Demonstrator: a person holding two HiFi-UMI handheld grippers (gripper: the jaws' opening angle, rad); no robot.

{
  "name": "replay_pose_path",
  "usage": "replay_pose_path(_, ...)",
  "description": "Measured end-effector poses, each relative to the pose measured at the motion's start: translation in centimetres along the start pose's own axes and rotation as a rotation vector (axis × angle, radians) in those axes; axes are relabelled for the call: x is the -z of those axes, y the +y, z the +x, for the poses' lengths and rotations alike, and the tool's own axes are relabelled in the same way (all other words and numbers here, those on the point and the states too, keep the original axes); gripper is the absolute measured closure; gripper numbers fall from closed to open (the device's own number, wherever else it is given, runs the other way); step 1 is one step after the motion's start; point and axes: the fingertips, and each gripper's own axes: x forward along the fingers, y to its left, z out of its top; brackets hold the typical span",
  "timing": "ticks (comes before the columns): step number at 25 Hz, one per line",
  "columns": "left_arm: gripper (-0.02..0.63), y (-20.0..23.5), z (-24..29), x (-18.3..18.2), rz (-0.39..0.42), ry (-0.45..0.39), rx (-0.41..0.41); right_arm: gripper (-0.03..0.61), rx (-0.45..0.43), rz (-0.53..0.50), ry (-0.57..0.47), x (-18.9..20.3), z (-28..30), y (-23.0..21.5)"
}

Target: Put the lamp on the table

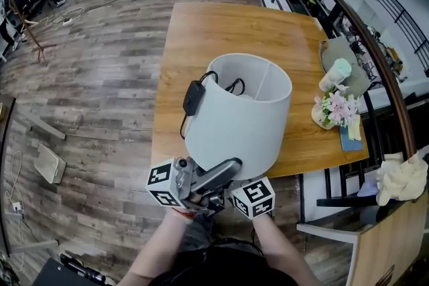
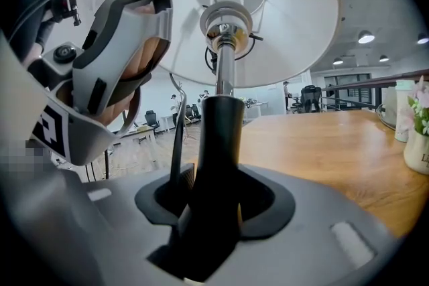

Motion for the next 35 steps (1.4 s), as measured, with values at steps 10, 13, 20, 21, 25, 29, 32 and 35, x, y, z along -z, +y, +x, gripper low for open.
replay_pose_path(10,0.609,3.6,-0.7,-1.0,-0.054,-0.005,-0.009,0.382,0.019,0.016,0.022,0.4,2.3,-2.2)
replay_pose_path(13,0.609,4.8,-0.7,-1.5,-0.061,-0.016,-0.021,0.382,0.011,0.017,0.029,0.4,3.0,-2.9)
replay_pose_path(20,0.609,8.3,0.7,-1.8,-0.058,-0.004,-0.035,0.382,0.0,0.033,0.027,-0.3,4.6,-5.9)
replay_pose_path(21,0.609,8.8,0.9,-1.9,-0.057,-0.004,-0.037,0.382,-0.003,0.034,0.029,-0.4,4.8,-6.3)
replay_pose_path(25,0.609,10.7,1.6,-2.4,-0.048,-0.012,-0.034,0.382,-0.005,0.026,0.032,-1.0,5.6,-8.3)
replay_pose_path(29,0.609,12.2,2.3,-2.5,-0.035,-0.009,-0.035,0.382,-0.009,0.025,0.035,-1.3,6.4,-9.9)
replay_pose_path(32,0.609,13.3,2.5,-2.6,-0.023,-0.003,-0.038,0.382,-0.013,0.028,0.033,-1.5,7.0,-10.8)
replay_pose_path(35,0.609,14.3,2.5,-3.2,-0.011,-0.007,-0.04,0.382,-0.02,0.025,0.032,-1.7,7.9,-11.5)
